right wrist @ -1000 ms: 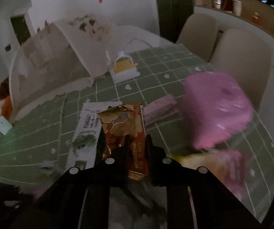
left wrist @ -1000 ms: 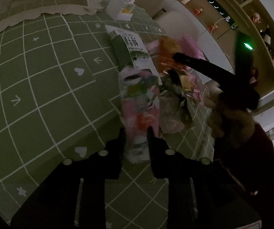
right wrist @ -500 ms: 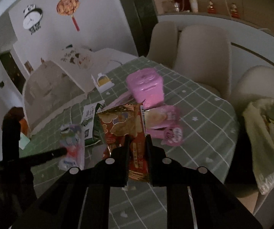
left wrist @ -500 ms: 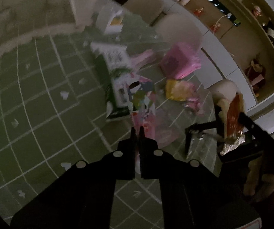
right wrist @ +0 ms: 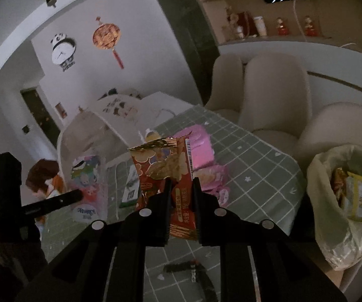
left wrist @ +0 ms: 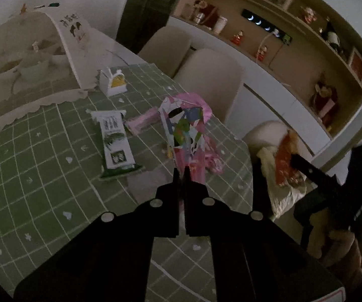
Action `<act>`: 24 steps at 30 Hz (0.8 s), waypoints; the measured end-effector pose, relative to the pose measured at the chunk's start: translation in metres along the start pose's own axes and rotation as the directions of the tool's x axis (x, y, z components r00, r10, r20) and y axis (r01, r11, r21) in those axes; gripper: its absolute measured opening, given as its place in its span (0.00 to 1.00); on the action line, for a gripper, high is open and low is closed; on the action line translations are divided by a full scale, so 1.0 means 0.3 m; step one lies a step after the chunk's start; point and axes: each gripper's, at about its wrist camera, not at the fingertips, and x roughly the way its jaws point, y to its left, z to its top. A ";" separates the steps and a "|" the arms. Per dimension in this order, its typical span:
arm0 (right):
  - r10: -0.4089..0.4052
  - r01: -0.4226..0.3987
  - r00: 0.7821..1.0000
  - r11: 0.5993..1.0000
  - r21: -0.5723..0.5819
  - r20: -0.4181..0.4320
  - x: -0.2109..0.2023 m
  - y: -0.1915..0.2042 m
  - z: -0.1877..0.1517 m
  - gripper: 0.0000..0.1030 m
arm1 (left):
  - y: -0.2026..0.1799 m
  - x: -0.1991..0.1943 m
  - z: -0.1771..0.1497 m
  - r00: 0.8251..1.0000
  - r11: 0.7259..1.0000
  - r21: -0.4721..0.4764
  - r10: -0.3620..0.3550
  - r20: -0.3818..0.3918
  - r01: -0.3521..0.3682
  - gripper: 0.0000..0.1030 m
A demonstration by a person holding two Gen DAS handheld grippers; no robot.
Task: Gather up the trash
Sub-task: 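Carry the pink carton and red snack bag to the bin and release both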
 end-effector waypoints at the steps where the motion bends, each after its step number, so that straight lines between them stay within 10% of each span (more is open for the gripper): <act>1: 0.000 0.000 1.000 1.000 -0.002 -0.013 0.008 -0.001 -0.005 0.15 | -0.012 -0.001 -0.014 1.000 1.000 -0.001 -0.002 -0.009 0.002 0.02; 15: -0.085 0.084 0.996 0.996 0.013 0.023 -0.144 -0.073 -0.128 0.16 | -0.214 0.075 -0.067 0.988 0.984 0.097 -0.147 -0.052 0.152 0.02; 24: -0.262 0.259 0.955 0.965 0.041 0.137 -0.387 -0.186 -0.076 0.16 | -0.462 0.121 0.039 0.944 0.922 0.205 -0.329 -0.037 0.329 0.02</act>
